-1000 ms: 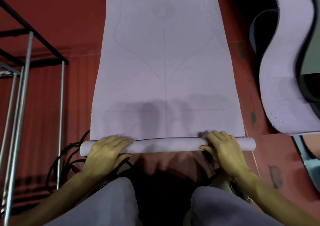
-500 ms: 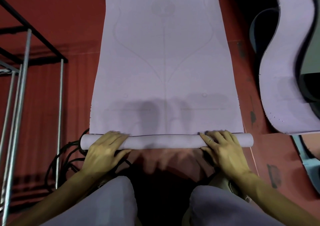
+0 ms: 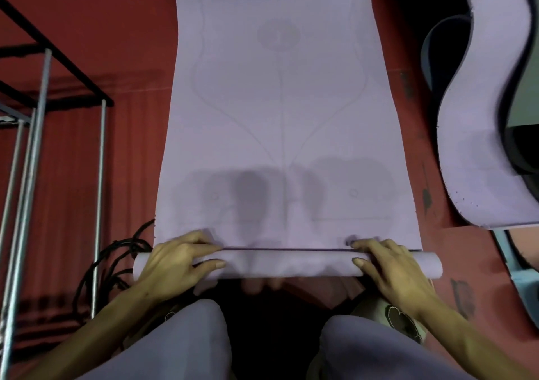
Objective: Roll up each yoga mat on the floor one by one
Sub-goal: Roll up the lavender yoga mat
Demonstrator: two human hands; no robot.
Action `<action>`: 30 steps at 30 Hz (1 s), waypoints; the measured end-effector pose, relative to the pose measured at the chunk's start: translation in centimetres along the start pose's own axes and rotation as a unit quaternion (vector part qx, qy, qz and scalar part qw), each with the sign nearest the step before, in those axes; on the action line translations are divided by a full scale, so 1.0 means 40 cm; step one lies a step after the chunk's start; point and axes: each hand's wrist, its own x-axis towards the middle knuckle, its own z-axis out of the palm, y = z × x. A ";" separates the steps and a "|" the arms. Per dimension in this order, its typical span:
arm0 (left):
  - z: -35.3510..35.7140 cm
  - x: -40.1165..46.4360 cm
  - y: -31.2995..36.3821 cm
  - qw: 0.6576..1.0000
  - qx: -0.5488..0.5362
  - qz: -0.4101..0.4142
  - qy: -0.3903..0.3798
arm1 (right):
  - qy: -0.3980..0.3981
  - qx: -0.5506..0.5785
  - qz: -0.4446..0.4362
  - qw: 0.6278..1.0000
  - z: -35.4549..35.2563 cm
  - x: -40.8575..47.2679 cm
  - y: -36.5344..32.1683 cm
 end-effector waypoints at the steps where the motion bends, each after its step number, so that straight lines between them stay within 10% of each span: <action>1: 0.002 0.005 -0.004 1.000 -0.002 -0.010 -0.005 | -0.005 0.007 0.007 1.000 -0.004 0.005 -0.002; 18: 0.057 -0.015 -0.004 0.985 0.001 0.085 0.149 | 0.050 -0.063 -0.024 0.996 -0.028 0.011 -0.033; 30: 0.048 -0.026 -0.020 0.993 0.036 0.082 0.072 | 0.024 -0.112 -0.060 0.992 -0.041 0.021 -0.021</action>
